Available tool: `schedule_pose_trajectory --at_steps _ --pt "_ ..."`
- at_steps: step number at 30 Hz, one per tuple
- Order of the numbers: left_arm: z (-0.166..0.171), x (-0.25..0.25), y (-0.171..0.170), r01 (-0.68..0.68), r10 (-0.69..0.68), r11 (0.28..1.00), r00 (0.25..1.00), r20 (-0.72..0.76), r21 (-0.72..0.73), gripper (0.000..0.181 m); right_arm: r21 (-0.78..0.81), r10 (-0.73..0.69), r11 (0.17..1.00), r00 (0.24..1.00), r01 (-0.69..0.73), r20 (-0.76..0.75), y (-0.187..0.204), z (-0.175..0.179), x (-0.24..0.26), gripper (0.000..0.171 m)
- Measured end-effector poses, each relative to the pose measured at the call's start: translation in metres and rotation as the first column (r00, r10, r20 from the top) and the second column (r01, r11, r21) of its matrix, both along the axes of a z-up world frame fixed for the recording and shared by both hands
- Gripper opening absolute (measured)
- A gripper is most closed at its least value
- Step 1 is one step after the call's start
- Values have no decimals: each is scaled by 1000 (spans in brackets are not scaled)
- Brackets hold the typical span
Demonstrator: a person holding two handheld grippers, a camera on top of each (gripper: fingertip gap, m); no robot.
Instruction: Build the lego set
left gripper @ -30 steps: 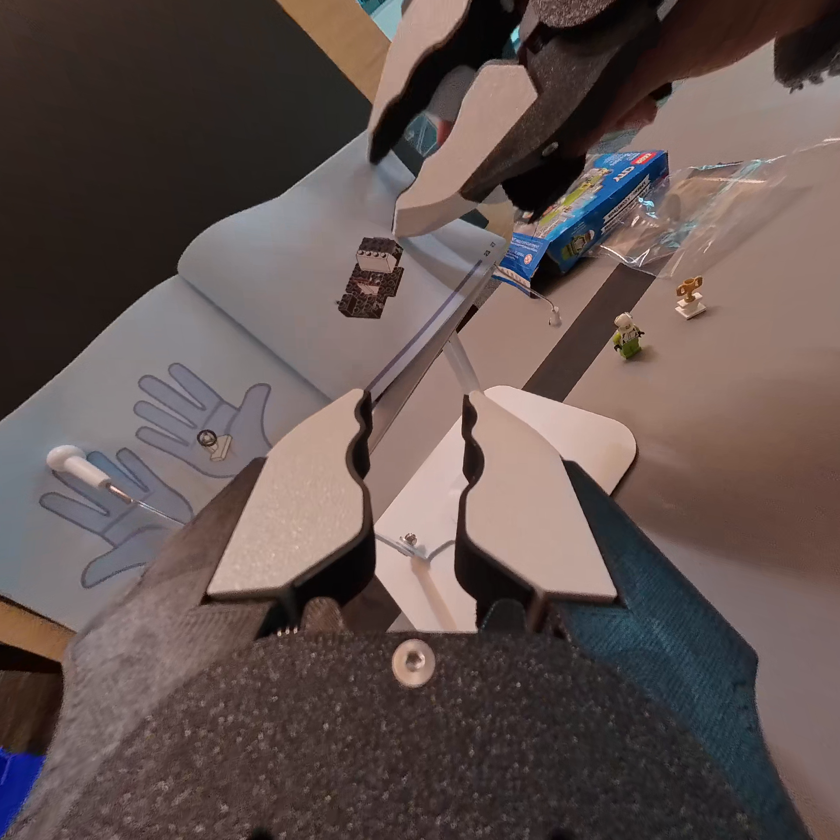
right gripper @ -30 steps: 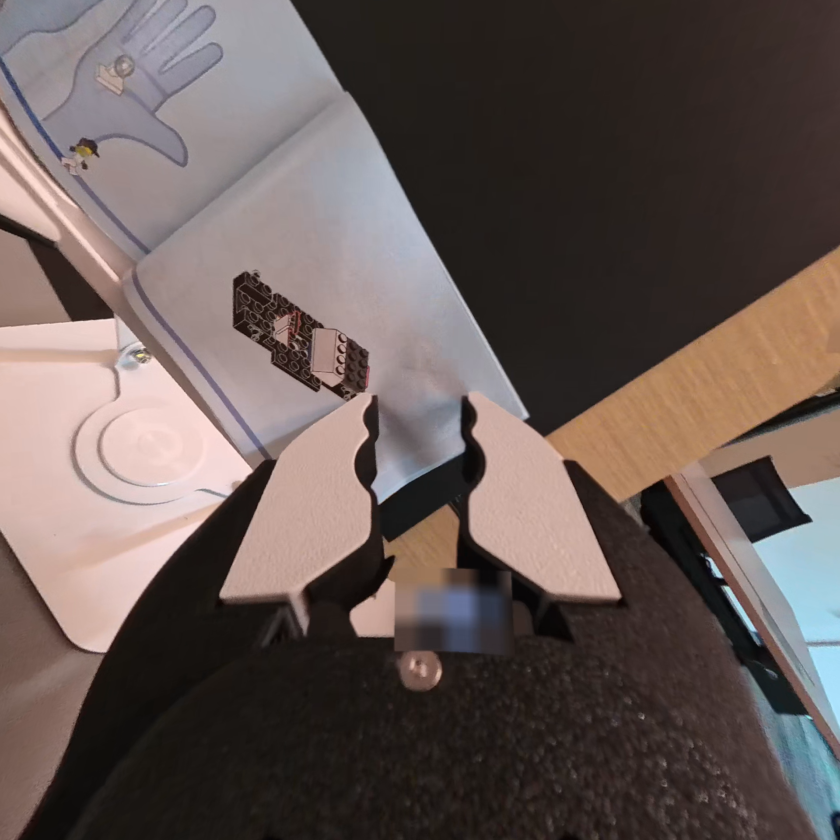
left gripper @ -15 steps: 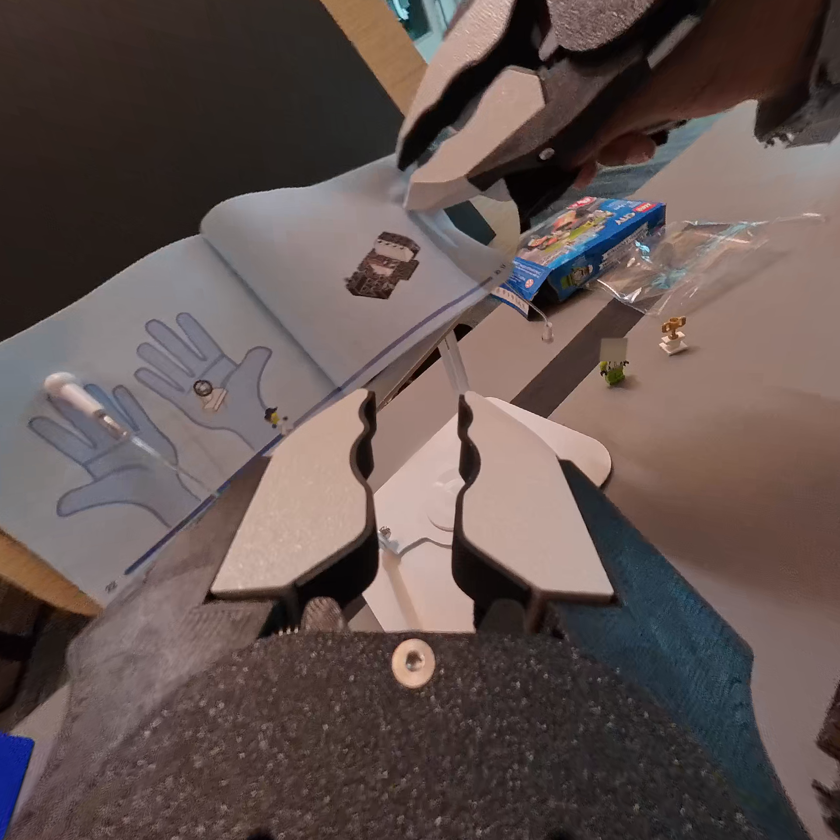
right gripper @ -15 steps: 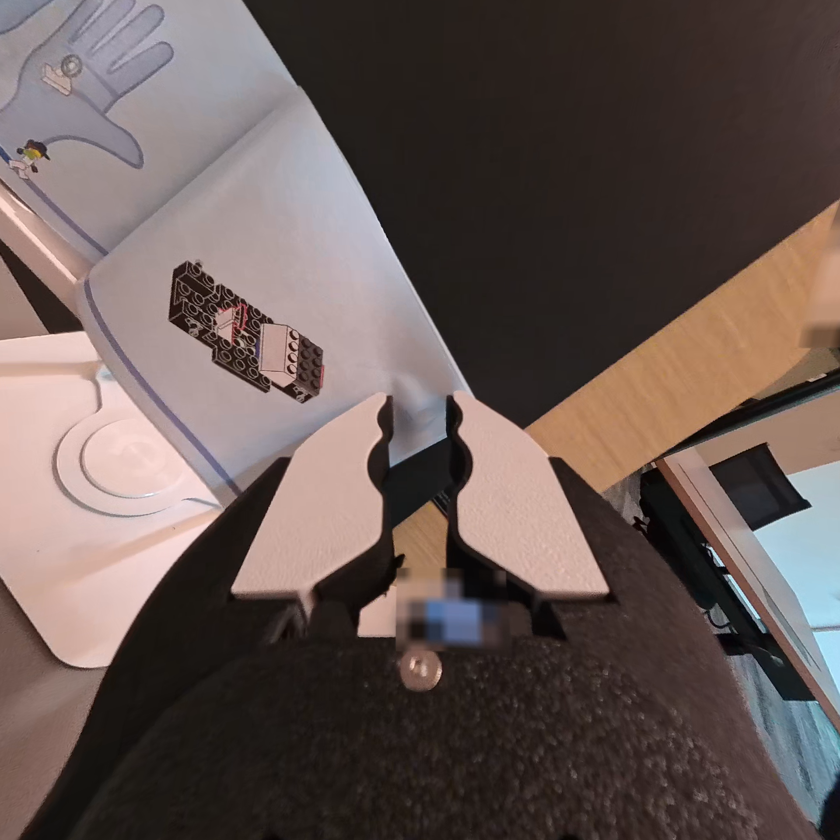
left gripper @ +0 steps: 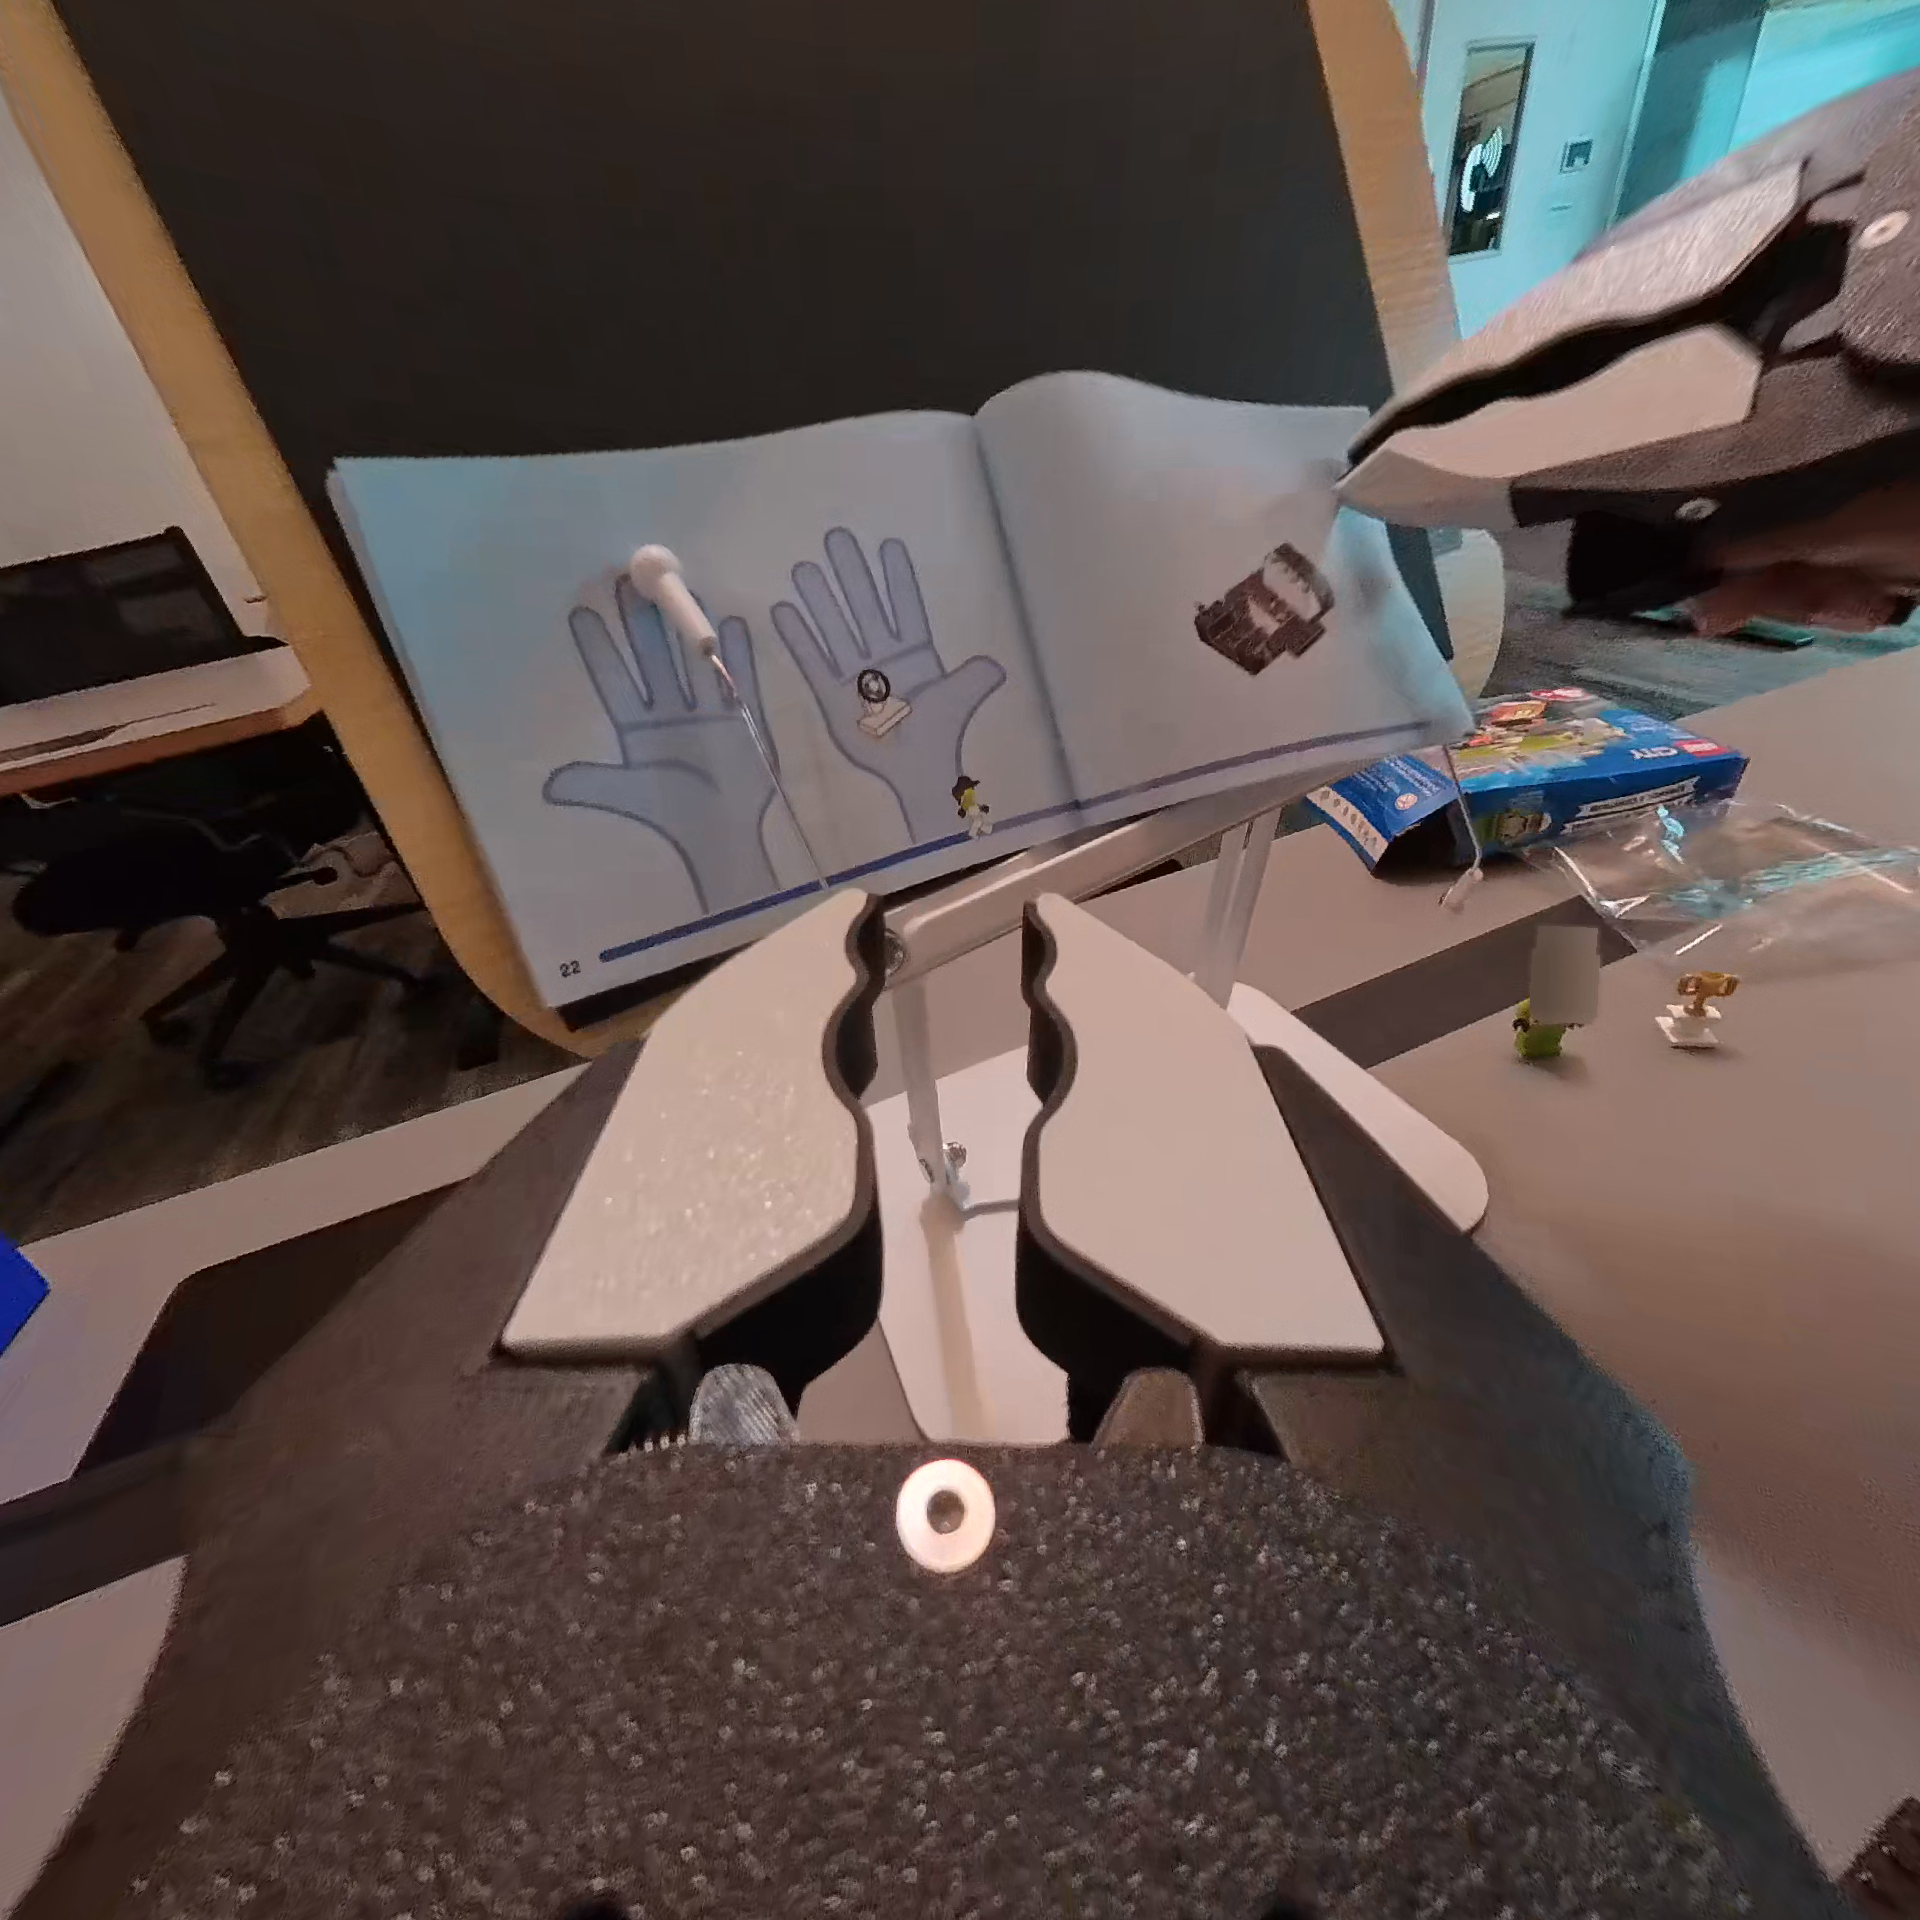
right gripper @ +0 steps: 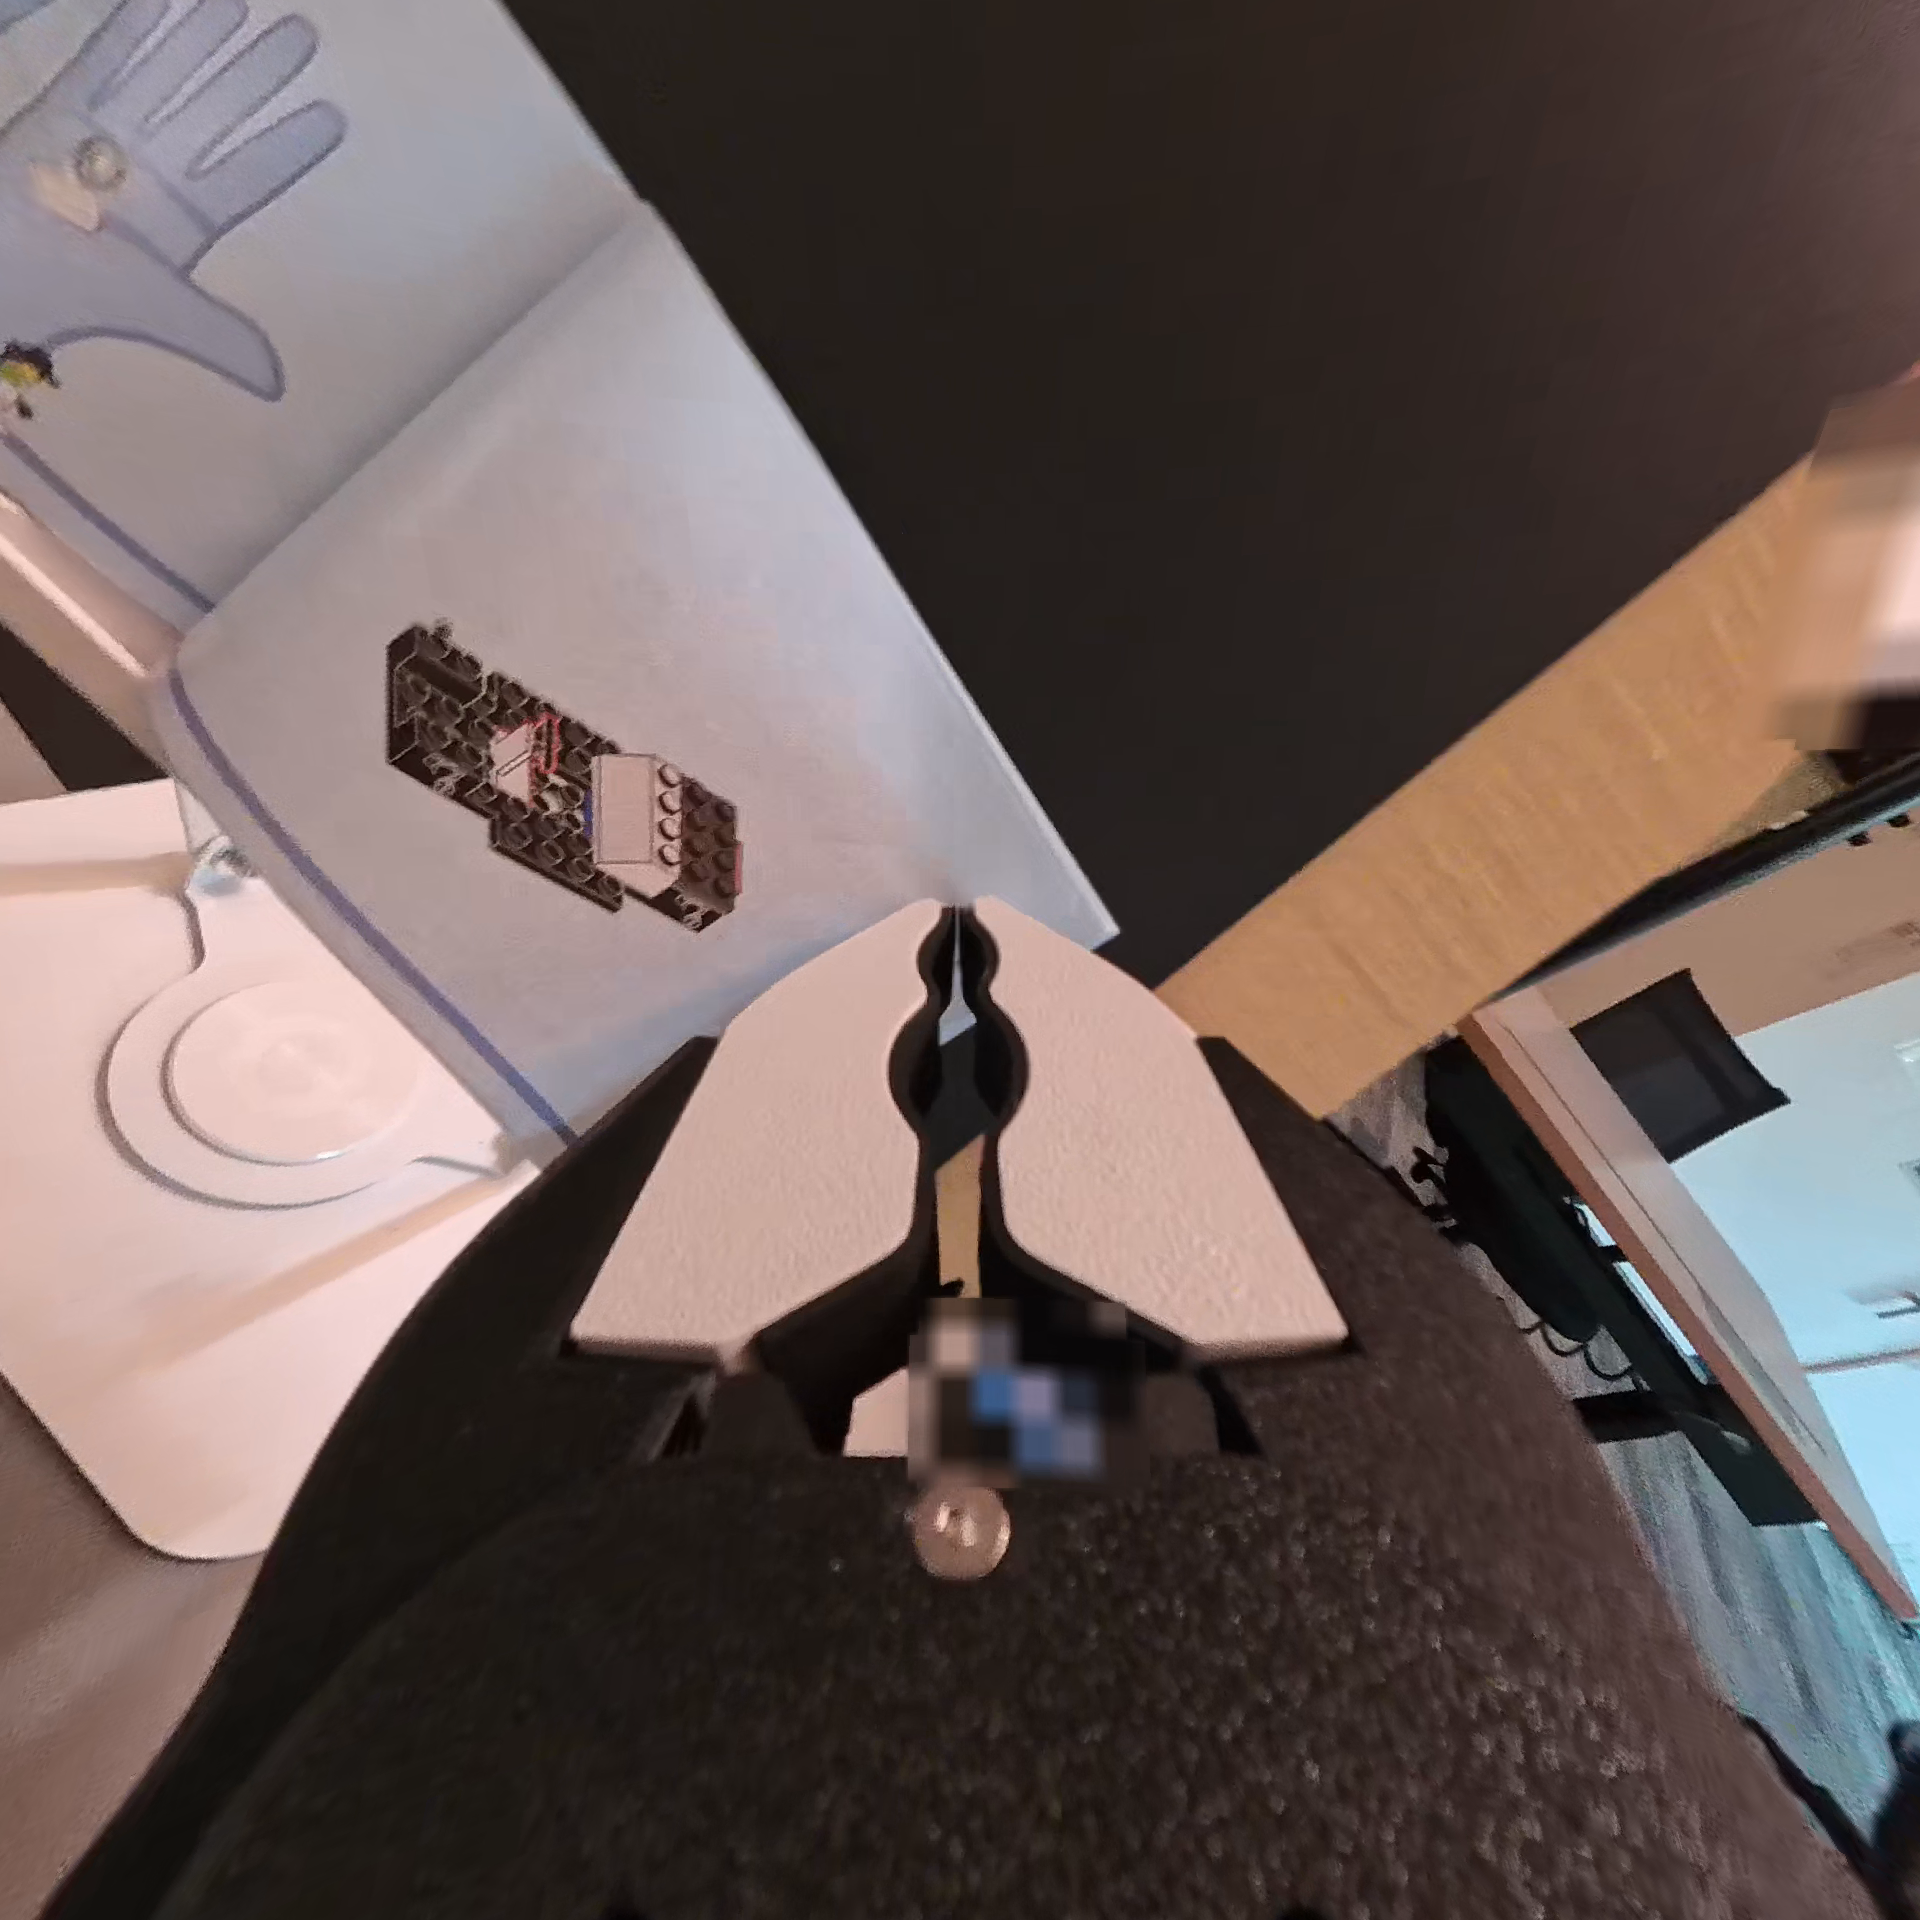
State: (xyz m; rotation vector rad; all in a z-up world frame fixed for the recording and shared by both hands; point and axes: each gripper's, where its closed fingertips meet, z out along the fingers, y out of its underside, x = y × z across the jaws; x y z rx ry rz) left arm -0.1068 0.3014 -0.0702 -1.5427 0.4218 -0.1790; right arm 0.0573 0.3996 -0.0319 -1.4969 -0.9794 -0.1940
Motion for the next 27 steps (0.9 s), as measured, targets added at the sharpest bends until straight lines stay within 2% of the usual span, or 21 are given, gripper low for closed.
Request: schedule_pose_trajectory --at_steps 3,7,10,15,27 --pt "-6 3 0 16 -15 1000 1000 4 -13 25 -29 24 999 999 -25 -38 -7 2 -2 36" --pt "-12 8 -1 26 -26 1000 999 -27 -10 25 -34 62 997 995 -65 -74 -19 8 -9 50" --pt "-14 10 -2 35 -35 999 999 -27 -15 25 -79 26 996 999 -30 -45 -12 -2 -11 68" --pt "-14 12 -4 46 -47 999 998 -33 -11 25 -69 5 998 1000 -7 -29 1 -8 -11 65" --pt "-18 18 -4 62 -63 998 997 -38 -18 24 16 -28 999 998 30 -64 -1 -9 -9 55"
